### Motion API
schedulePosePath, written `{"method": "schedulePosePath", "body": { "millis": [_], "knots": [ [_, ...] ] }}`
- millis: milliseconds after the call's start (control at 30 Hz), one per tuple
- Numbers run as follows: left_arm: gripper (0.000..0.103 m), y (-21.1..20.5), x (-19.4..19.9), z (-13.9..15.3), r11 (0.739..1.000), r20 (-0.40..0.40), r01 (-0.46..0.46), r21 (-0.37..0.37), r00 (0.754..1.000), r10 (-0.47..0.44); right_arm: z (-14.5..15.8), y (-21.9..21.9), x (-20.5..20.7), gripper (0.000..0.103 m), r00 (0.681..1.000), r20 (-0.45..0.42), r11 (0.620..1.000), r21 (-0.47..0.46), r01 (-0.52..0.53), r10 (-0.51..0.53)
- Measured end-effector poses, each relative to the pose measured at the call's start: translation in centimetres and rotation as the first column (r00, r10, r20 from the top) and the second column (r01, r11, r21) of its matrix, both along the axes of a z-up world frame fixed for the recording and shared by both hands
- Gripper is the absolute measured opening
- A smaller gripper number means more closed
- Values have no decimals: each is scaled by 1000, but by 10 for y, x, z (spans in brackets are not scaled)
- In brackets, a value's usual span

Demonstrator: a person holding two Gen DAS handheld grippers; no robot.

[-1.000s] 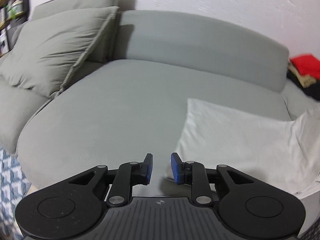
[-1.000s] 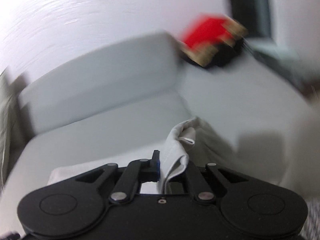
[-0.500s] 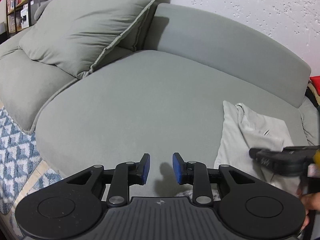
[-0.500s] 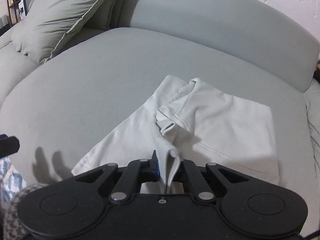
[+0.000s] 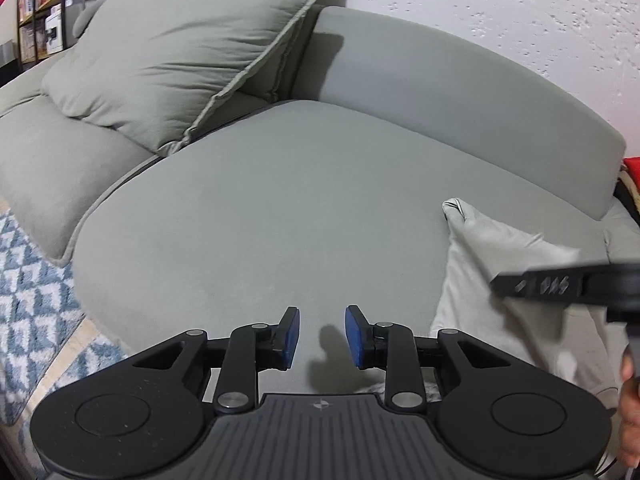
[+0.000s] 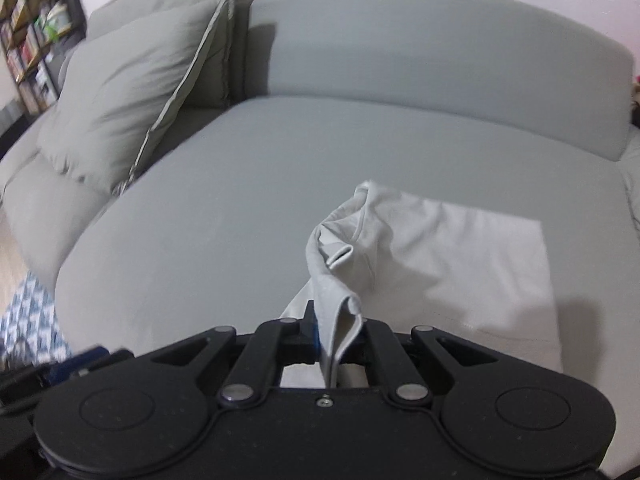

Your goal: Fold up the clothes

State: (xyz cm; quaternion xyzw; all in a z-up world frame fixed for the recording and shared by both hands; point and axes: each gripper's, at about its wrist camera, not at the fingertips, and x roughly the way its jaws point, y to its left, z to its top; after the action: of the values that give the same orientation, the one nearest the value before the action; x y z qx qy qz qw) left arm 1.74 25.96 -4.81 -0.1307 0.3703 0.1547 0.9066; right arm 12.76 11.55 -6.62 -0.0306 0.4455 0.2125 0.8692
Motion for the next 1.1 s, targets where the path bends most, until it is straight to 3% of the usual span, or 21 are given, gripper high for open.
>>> {"method": "schedulePosePath", "body": {
  "millis": [33, 100, 167, 300, 433, 467, 533, 600, 733, 800, 867, 933, 1033, 1100],
  "knots": [
    [28, 1, -2, 1, 1000, -1, -7, 2, 1000, 7, -2, 2, -1, 11, 999, -31, 999, 17, -38, 38],
    [29, 0, -5, 6, 1000, 5, -16, 22, 1000, 16, -3, -4, -2, 35, 989, -92, 987, 120, -104, 116],
    [30, -1, -8, 8, 999, 6, -22, 30, 1000, 22, 4, -21, -6, 47, 978, -128, 965, 227, -133, 165],
    [30, -5, -7, 9, 1000, 8, -15, 19, 1000, 15, 25, -70, -11, 53, 986, -113, 950, 300, -87, 125],
    [20, -26, 4, 11, 998, 34, 61, 20, 998, -62, 40, -144, -13, 60, 996, -83, 939, 339, 56, -29],
    [13, -35, 9, 13, 995, 45, 97, 28, 994, -98, 41, -159, -14, 60, 995, -72, 939, 333, 92, -71],
    [9, -56, 23, 16, 982, 66, 188, 36, 980, -190, 36, -183, -15, 54, 989, -60, 938, 315, 149, -137],
    [9, -79, 45, 14, 960, 56, 271, 65, 960, -274, 26, -188, -15, 22, 990, -58, 949, 284, 139, -128],
    [9, -115, 93, -11, 932, -60, 318, 172, 948, -312, 4, -166, -13, 20, 999, -12, 984, 173, 42, -40],
    [10, -115, 111, -32, 936, -159, 290, 200, 952, -261, -6, -149, -15, 21, 1000, 19, 996, 84, -18, 17],
    [10, -106, 120, -54, 945, -285, 252, 211, 940, -187, -17, -139, -19, 21, 998, 26, 998, -2, -63, 63],
    [10, -100, 113, -51, 951, -279, 238, 197, 944, -178, -26, -145, -30, 21, 997, -1, 996, -39, -75, 75],
    [16, -97, 96, -50, 941, -265, 241, 238, 948, -176, -23, -163, -48, 21, 997, -15, 997, 1, -74, 74],
    [18, -91, 81, -44, 949, -235, 208, 238, 960, -152, -17, -181, -55, 23, 997, -49, 997, 51, -50, 52]
  ]
}}
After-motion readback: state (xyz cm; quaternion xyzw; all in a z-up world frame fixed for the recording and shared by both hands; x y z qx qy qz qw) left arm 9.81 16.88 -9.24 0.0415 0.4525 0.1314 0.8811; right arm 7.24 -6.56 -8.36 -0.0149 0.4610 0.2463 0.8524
